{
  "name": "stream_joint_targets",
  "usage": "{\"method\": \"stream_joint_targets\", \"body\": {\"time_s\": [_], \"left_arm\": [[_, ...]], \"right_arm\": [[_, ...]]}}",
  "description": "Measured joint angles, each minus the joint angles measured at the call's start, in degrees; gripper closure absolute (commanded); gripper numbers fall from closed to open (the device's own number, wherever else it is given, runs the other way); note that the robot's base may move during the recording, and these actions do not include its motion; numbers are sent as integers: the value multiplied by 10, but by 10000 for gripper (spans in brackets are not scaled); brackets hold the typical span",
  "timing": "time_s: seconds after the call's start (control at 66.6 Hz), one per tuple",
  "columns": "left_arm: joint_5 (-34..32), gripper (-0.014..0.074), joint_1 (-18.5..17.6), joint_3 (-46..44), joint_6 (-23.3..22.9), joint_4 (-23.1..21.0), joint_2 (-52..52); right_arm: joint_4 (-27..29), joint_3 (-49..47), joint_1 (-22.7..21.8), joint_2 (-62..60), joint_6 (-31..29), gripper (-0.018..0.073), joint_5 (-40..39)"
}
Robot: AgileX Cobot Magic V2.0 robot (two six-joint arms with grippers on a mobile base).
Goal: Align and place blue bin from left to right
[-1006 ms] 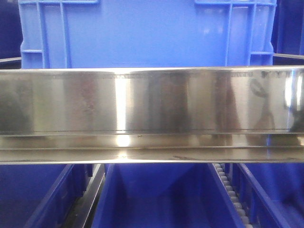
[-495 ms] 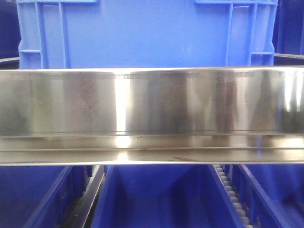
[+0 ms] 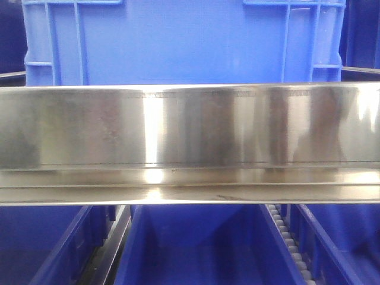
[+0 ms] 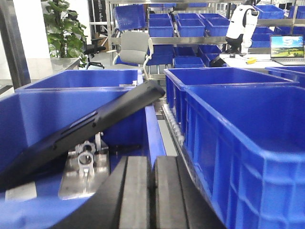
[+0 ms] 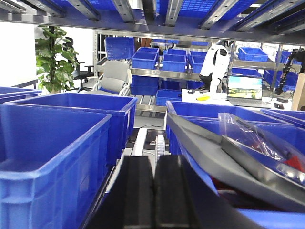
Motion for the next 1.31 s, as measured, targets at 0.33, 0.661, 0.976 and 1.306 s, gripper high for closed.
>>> {"method": "stream_joint_targets", "body": {"time_s": [0.33, 0.661, 0.976, 1.306], "left_arm": [[-64, 707, 0, -4, 0, -11, 32], [4, 707, 0, -82, 0, -11, 114], [65, 707, 0, -205, 0, -63, 293], [52, 707, -16, -270, 0, -86, 398]], "right_arm": [[0, -3, 0, 9, 0, 639, -36], [2, -71, 0, 89, 37, 636, 50], [3, -200, 0, 298, 42, 636, 119], [3, -284, 7, 439, 43, 636, 104]]}}
